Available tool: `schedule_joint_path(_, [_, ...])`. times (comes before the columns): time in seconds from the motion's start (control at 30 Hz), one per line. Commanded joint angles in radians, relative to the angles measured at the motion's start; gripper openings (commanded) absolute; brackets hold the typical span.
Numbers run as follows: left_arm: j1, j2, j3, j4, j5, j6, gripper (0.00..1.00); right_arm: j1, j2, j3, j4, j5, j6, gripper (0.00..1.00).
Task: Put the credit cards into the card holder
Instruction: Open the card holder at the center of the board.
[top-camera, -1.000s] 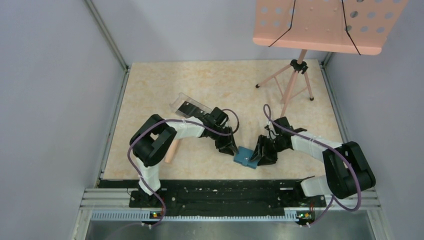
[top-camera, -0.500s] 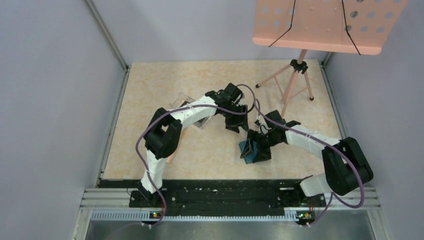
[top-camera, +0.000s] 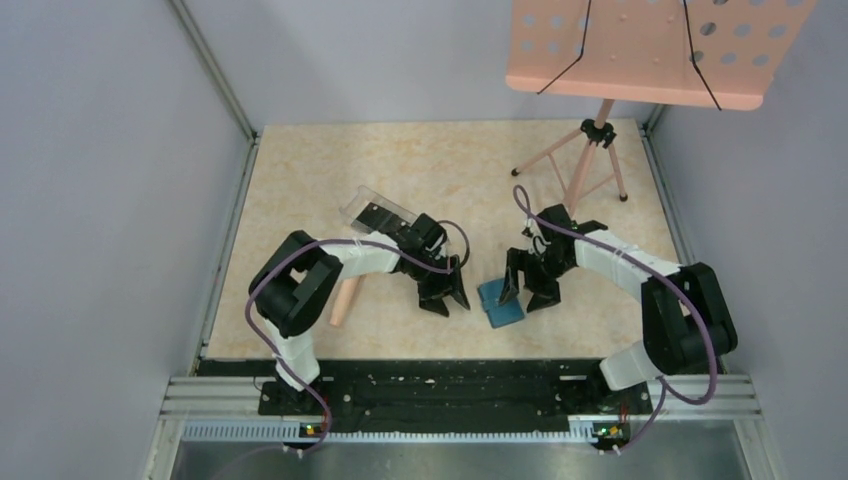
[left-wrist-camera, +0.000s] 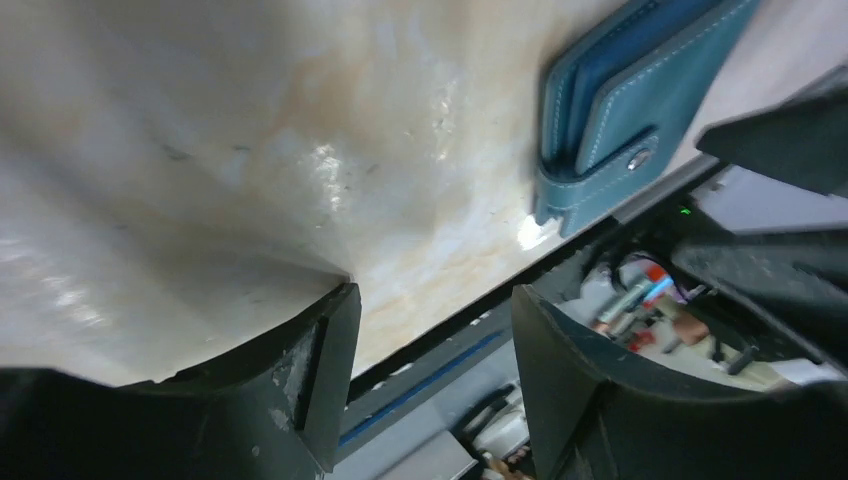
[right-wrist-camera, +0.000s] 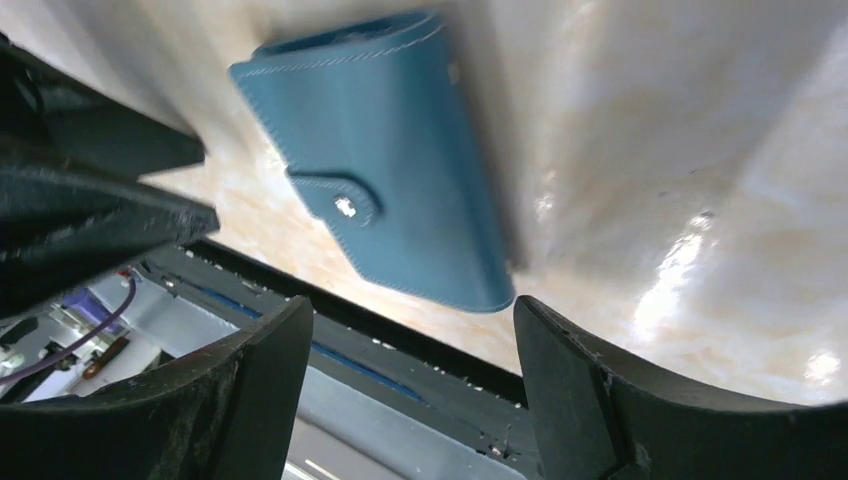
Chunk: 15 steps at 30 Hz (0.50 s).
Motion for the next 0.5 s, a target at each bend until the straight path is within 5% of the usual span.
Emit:
schedule_joint_path(0.0, [-0.001,-0.028,-0.110,0.380,0.160,-0.214,0.63,-0.067,0.081,0.016,0.066,-0.052,-0.064,0.73])
schedule_joint_path(0.37, [0.007,0.086,0.011,0.394,0.159,-0.222,0.58,-0.074,0.202,-0.098,0.386,-0.348,-0.026,0.58])
schedule_joint_path(0.47, [0.018,0.083,0.009,0.400,0.154,-0.220,0.57,-0.074,0.160,-0.155,0.474,-0.391,0.017,0.46])
